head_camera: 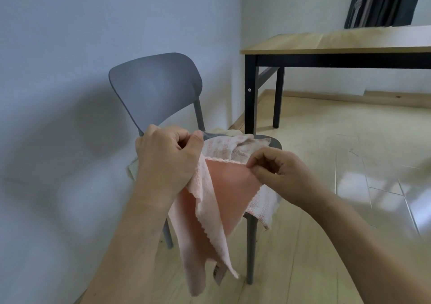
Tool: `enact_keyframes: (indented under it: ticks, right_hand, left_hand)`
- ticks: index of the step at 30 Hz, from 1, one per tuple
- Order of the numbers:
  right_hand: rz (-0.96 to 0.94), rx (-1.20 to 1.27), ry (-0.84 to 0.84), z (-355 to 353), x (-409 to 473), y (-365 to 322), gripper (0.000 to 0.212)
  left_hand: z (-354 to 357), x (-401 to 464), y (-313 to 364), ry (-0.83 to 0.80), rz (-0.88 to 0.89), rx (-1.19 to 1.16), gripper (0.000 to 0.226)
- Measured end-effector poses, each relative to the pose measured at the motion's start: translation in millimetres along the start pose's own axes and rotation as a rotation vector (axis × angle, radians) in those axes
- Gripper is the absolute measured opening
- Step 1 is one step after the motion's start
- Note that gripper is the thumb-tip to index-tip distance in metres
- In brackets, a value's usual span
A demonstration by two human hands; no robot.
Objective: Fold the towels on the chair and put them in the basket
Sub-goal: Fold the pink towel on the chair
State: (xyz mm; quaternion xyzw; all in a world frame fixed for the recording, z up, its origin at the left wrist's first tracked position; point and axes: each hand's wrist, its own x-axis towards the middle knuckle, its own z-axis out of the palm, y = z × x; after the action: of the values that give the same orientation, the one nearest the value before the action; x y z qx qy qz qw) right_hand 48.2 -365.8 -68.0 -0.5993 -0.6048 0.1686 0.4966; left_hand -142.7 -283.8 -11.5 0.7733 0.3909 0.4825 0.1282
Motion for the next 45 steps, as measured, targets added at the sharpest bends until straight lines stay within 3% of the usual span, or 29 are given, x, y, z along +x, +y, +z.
enact_keyframes:
  ticks: [7, 11, 15, 18, 21, 25, 29, 36, 45]
  right_hand:
    - [0.049, 0.070, 0.019, 9.3, 1.3, -4.1, 0.036]
    - [0.119, 0.101, 0.029, 21.3, 1.8, -7.4, 0.042]
    - [0.141, 0.204, -0.024, 21.0, -0.2, -9.2, 0.032]
    - [0.114, 0.171, -0.095, 19.0, -2.8, -8.8, 0.047]
    - [0.091, 0.092, -0.009, 22.6, -1.8, -8.7, 0.056]
    - [0.137, 0.143, 0.094, 24.2, 1.2, -7.0, 0.034]
    - [0.152, 0.192, 0.011, 21.9, 1.0, -6.2, 0.018]
    - [0.209, 0.286, -0.168, 21.5, -3.6, -7.0, 0.038]
    - [0.255, 0.335, -0.248, 22.6, -9.1, -0.7, 0.033]
  left_hand:
    - [1.9, -2.3, -4.2, -0.041, 0.032, 0.156, 0.056]
    - [7.2, -5.2, 0.6, -0.165, -0.002, 0.129, 0.039]
    - [6.8, -6.4, 1.1, -0.290, 0.005, 0.072, 0.041]
    - [6.3, -7.2, -0.9, -0.333, 0.012, 0.065, 0.044]
    - [4.9, -8.5, 2.3, -0.336, -0.044, 0.060, 0.042]
    - [4.7, -8.9, 4.7, -0.338, 0.082, 0.030, 0.036]
    - [5.4, -10.0, 3.3, -0.305, 0.092, 0.009, 0.037]
    - [8.0, -11.9, 2.3, -0.307, 0.083, -0.005, 0.035]
    - [4.6, -11.9, 6.3, -0.333, 0.089, -0.063, 0.035]
